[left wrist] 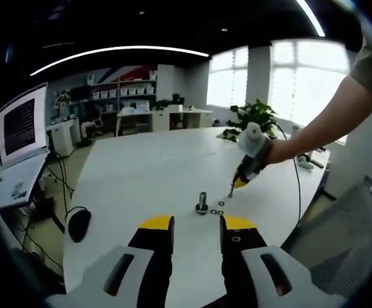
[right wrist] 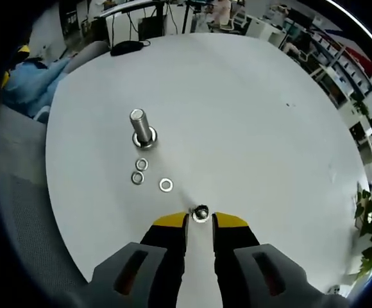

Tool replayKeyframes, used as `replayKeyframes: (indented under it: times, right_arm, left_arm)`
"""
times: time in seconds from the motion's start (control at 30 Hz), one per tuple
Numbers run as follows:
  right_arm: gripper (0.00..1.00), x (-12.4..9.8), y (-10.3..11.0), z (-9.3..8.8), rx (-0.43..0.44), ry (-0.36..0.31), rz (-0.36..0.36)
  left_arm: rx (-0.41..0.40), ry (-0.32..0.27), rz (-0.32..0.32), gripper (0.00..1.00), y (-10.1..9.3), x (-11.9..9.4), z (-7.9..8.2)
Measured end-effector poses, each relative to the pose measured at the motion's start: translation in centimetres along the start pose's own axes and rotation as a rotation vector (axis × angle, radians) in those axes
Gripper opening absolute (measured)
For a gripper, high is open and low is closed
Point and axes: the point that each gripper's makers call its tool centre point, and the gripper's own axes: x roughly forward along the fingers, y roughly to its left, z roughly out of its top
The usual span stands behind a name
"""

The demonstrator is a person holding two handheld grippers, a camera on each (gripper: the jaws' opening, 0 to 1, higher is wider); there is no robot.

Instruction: Place the washer onto the threaded stud by aligning its center hole with the stud, sliding it down to the base, and recovering from edge contact or off-axis alignment until the washer reaches the visible bottom stop.

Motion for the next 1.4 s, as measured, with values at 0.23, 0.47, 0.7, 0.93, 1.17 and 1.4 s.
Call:
replayKeyframes:
  times: [0.23,0.47,0.7,0.93,1.17,1.4]
  right_arm:
    - [0.17,-0.5,0.0,0.6,-0.003,-0.027,-0.008]
    - [0.18,-0.6,0.2,2.6,-0.023,-0.078,-0.018]
    - [0.18,-0.1,2.0,4.7,-0.073,-0.122,0.0]
    - [0.18,1.3,3.2,4.7,-0.085,-0.098,0.03]
    - [0.18,2.1,4.2,3.7,-0.075,-0.074,0.055]
    - [0.2,2.9,4.3,2.9,-0.045,-0.049,0.074]
  left_arm:
    - [0.002,0.002,-0.004,0.26,-0.1,0.0,0.0]
    - [0.0,0.005,-0.004,0.26,0.0,0.0,-0.1]
    - [0.001,0.003,-0.003,0.26,0.0,0.0,-0.1]
    - [0.003,0.005,0.001,0.26,0.0,0.1,-0.1]
    - [-0.006,-0.001,0.012,0.26,0.4,-0.1,-0.1]
    - [-0.005,-0.001,0.02,0.26,0.5,-0.1,-0.1]
